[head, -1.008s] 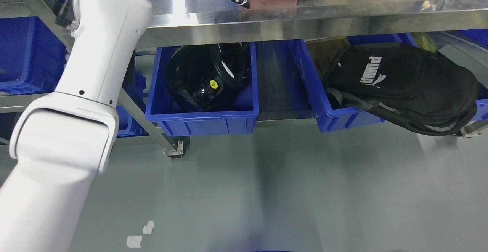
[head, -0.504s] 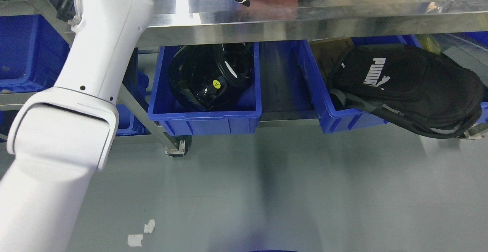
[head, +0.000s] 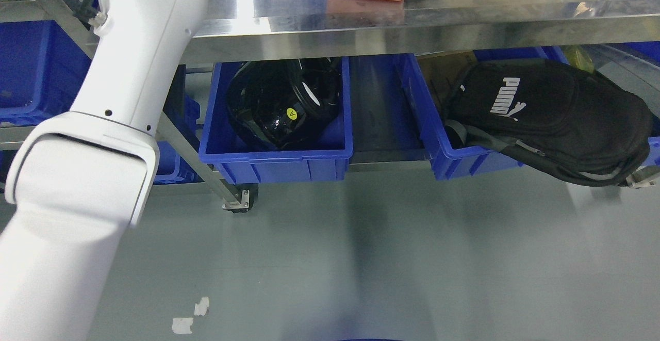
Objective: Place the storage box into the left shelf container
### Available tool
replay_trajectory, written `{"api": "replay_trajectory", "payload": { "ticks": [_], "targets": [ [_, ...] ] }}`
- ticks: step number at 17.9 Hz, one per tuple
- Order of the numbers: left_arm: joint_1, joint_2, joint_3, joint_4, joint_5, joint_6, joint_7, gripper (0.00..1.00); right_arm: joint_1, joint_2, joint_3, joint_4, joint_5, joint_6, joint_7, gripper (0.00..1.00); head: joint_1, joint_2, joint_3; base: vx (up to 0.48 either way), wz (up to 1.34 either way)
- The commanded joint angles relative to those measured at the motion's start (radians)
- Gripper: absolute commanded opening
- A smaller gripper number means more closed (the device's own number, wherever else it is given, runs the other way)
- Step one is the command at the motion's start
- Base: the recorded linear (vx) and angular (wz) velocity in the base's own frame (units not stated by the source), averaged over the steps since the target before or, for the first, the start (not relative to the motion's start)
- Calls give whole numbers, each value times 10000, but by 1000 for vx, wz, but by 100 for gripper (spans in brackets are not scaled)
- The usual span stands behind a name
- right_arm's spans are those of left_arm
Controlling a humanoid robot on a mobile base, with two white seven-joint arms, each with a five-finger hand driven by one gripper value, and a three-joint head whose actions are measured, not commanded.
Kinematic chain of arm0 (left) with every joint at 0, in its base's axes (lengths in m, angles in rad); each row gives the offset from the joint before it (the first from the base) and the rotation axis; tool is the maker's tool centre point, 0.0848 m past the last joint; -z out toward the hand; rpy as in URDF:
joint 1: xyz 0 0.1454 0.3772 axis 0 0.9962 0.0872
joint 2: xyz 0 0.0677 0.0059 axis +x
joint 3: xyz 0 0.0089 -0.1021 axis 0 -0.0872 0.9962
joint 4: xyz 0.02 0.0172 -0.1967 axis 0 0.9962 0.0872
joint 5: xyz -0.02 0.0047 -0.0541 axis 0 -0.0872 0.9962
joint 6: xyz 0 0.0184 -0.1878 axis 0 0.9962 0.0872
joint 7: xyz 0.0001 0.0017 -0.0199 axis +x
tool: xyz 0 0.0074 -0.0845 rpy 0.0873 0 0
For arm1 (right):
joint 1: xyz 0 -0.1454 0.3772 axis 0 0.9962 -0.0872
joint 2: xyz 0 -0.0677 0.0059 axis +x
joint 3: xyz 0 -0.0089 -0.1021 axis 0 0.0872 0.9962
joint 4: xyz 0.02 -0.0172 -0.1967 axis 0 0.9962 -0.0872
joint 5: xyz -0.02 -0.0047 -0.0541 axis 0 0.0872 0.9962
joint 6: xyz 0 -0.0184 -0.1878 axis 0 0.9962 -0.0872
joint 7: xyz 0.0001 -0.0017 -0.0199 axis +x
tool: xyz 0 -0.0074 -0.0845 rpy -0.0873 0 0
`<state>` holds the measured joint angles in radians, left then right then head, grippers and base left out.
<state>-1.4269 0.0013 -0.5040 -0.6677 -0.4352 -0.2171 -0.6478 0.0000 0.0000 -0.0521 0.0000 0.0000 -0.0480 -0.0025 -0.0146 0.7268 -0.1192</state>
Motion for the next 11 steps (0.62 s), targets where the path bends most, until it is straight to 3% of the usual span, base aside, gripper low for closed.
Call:
{"api": "replay_trajectory", "payload": {
  "ticks": [1, 11],
  "targets": [
    [49, 162, -604, 127, 318, -160, 96, 94, -46, -175, 0, -175, -215, -11, 9, 100, 0, 0, 0, 0, 0],
    [65, 162, -2353, 281, -63, -192, 4, 94, -46, -175, 0, -175, -215, -11, 10, 100, 0, 0, 0, 0, 0]
  ]
}}
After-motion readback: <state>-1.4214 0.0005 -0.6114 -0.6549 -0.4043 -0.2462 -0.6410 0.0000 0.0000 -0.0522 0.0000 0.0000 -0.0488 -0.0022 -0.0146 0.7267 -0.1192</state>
